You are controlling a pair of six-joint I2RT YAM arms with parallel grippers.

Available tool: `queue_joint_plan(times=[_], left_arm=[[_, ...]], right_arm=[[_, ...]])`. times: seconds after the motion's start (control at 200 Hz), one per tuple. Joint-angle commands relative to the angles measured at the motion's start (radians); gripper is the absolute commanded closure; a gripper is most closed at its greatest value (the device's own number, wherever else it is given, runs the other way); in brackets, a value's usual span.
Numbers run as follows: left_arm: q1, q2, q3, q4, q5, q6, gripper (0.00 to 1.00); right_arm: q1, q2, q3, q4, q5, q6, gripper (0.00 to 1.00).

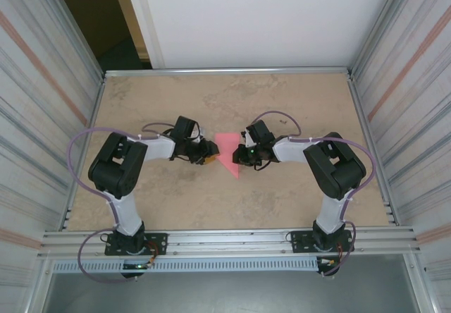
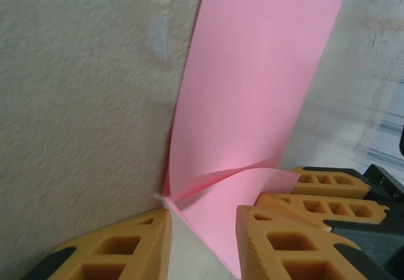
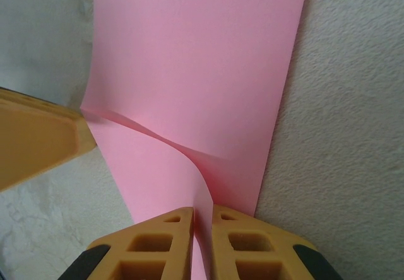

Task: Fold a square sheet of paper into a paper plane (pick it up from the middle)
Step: Fourth fold the wing at the center of the table.

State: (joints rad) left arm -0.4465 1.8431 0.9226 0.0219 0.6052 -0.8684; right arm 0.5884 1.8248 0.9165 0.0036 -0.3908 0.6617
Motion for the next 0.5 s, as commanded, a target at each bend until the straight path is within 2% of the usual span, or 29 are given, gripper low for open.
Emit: queue_joint_plan(times=[0.0,0.496], left_arm=[[-0.012,0.022,0.041,-0.013,0.025,0.022,0.69],[-0.011,0.041,0.073,-0.023,0.054,0.062,0.77]], right_arm=[[-0.005,0.033,-0.001,-0.031,0.028,-0.027,0.85],[-0.007,0.022,-0.001,-0.03,0.026,-0.028,0.84]])
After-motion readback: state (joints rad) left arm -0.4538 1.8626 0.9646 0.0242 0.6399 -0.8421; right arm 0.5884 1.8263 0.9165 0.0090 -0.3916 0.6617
